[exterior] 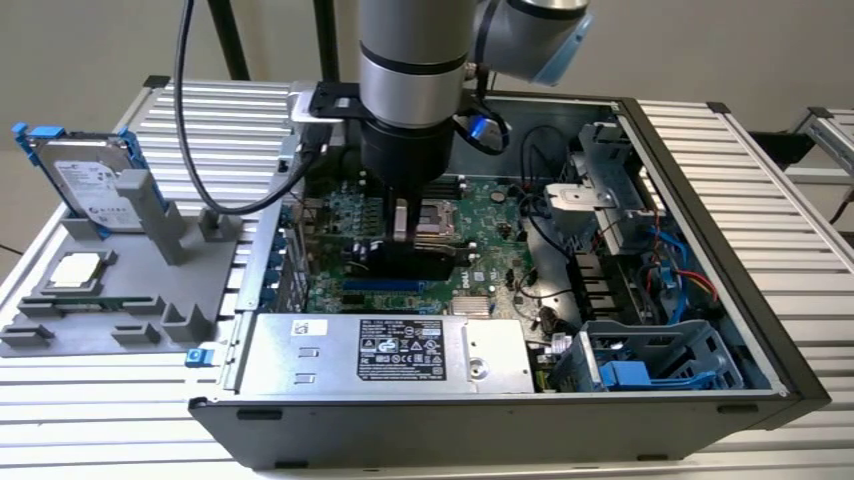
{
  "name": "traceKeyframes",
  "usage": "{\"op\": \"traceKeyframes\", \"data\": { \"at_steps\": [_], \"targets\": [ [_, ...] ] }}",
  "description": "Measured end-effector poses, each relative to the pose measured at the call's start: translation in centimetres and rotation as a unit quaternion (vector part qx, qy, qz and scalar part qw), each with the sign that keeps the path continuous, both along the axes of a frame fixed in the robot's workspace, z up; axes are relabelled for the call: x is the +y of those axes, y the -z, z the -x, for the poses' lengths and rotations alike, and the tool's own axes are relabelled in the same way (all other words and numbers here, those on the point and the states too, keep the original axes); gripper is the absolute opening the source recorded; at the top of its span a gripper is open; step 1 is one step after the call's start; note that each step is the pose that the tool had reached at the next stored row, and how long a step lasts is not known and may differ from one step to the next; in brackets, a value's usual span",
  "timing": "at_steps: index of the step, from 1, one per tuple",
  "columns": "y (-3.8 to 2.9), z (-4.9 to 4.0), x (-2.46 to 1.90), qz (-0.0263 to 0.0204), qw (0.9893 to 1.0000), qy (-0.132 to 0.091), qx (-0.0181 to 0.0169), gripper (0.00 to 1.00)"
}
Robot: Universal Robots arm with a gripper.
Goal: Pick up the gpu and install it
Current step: 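Insert the gpu into the slot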
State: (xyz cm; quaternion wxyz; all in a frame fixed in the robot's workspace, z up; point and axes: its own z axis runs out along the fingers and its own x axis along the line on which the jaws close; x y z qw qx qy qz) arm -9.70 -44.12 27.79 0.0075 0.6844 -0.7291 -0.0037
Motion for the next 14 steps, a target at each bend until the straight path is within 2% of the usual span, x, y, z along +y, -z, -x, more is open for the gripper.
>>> {"op": "traceKeyframes", "data": {
  "at_steps": [5,14],
  "targets": [
    [0.6,0.36,0.0,0.0006,1.0,0.0,0.0,0.0],
    [1.14,0.57,0.09,0.0006,1.0,0.0,0.0,0.0]
  ]
}}
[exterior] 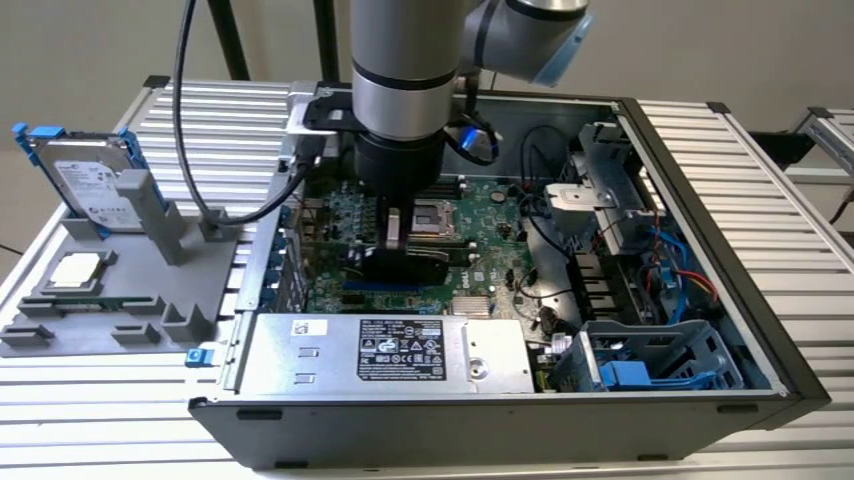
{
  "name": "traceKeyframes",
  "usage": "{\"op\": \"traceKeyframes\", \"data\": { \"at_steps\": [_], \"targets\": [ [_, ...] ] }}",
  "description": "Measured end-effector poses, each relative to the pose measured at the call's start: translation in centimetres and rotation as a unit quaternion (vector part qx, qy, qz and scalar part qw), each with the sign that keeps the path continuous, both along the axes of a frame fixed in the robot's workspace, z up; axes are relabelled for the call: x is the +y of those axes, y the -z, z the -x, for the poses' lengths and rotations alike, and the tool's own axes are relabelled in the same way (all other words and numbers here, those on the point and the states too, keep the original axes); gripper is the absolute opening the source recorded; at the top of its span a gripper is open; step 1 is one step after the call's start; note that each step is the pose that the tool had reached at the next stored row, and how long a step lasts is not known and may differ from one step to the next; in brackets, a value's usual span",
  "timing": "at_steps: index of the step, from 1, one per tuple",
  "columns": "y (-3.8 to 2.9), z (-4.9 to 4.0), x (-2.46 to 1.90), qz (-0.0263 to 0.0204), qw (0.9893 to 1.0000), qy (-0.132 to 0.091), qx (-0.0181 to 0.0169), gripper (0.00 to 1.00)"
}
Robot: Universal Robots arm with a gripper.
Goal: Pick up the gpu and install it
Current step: 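Insert the gpu into the slot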
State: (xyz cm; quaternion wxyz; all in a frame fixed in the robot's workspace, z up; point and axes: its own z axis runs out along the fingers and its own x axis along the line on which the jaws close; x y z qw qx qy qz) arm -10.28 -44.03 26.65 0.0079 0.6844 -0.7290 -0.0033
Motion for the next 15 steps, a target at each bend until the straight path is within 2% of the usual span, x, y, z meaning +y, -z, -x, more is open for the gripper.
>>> {"op": "traceKeyframes", "data": {
  "at_steps": [9,15],
  "targets": [
    [0.64,0.25,0.18,0.0003,1.0,0.0,0.0002,0.0],
    [0.68,0.25,0.18,0.0001,1.0,0.0,0.0001,0.0]
  ]
}}
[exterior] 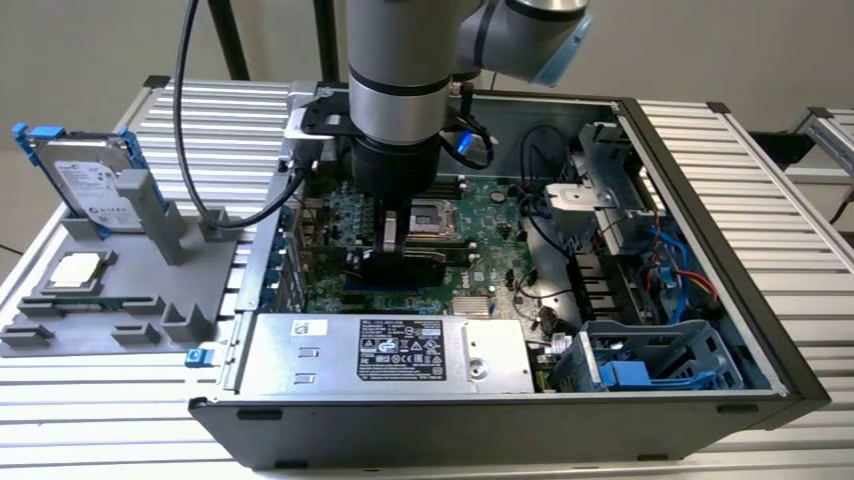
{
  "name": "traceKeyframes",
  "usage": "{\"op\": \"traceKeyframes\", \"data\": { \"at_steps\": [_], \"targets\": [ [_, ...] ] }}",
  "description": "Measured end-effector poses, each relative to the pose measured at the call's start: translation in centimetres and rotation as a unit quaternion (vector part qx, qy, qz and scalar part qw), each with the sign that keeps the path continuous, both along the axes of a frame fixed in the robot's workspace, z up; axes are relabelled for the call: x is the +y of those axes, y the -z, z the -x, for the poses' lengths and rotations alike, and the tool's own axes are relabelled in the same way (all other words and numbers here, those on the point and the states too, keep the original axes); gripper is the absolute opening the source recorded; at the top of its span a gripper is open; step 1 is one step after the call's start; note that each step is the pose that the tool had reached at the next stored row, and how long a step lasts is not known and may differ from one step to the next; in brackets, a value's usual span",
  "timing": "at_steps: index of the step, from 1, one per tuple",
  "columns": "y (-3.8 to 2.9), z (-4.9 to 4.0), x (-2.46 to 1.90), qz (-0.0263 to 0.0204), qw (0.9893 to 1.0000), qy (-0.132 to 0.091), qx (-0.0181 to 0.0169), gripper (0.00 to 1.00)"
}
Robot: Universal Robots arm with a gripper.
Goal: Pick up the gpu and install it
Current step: 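Insert the gpu into the slot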
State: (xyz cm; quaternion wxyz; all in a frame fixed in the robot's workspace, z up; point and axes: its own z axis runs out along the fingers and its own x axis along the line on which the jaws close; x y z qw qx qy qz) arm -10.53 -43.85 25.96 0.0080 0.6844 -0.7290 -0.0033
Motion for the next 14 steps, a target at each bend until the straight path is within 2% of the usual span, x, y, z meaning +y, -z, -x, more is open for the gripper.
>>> {"op": "traceKeyframes", "data": {
  "at_steps": [10,14],
  "targets": [
    [-0.06,0.18,0.11,0.0001,1.0,0.0,-0.0003,0.0],
    [-0.07,0.25,0.31,0.0006,1.0,-0.001,-0.0002,0.0]
  ]
}}
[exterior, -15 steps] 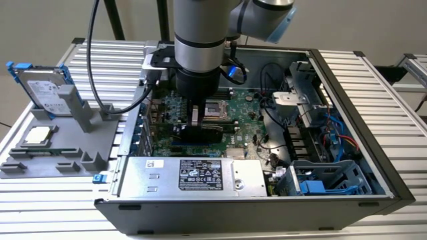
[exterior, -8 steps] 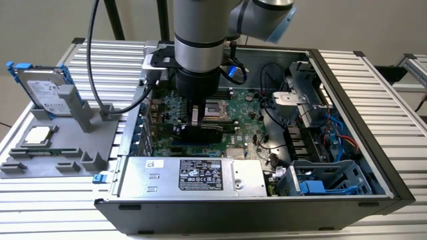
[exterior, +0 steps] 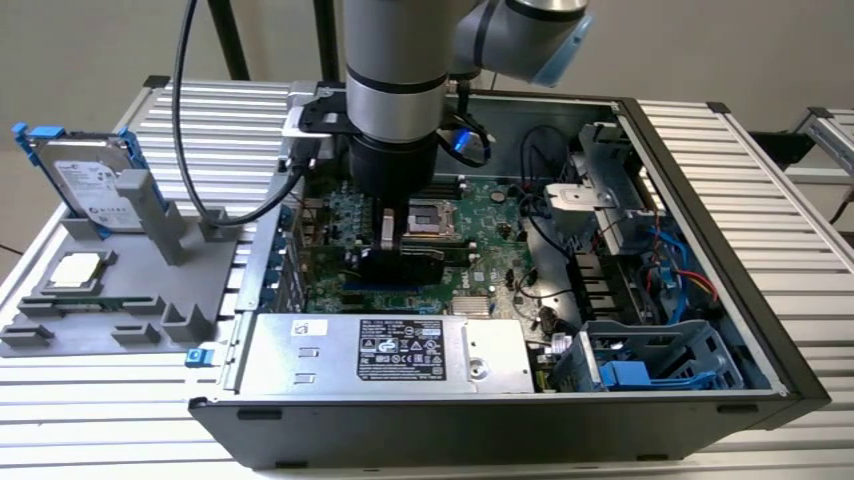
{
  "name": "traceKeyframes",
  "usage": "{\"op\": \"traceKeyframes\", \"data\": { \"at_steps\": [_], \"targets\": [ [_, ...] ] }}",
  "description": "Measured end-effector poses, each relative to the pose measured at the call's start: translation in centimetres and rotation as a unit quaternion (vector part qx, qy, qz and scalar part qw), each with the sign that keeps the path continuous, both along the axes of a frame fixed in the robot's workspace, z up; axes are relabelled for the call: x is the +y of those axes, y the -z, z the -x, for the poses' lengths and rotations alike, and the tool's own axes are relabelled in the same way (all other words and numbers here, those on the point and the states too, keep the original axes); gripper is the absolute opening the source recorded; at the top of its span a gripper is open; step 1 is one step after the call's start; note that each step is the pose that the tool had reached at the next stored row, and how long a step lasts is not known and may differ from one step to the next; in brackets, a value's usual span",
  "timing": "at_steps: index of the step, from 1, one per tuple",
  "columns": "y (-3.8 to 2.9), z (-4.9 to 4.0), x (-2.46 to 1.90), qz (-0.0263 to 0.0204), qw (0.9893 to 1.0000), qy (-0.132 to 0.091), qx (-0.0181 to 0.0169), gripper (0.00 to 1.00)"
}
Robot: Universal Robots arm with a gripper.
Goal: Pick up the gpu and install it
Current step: 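Insert the gpu into the slot, then press down on the gpu until it lock into place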
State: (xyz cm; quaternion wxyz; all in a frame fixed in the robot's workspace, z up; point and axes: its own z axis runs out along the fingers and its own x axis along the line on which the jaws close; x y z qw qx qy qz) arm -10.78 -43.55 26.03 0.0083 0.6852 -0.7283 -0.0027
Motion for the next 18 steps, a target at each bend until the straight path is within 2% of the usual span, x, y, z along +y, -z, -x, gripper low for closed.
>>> {"op": "traceKeyframes", "data": {
  "at_steps": [9,18],
  "targets": [
    [0.33,0.15,0.09,0.0003,1.0,-0.004,-0.0007,0.0],
    [0.35,0.15,0.09,0.0002,1.0,-0.004,-0.0008,0.0]
  ]
}}
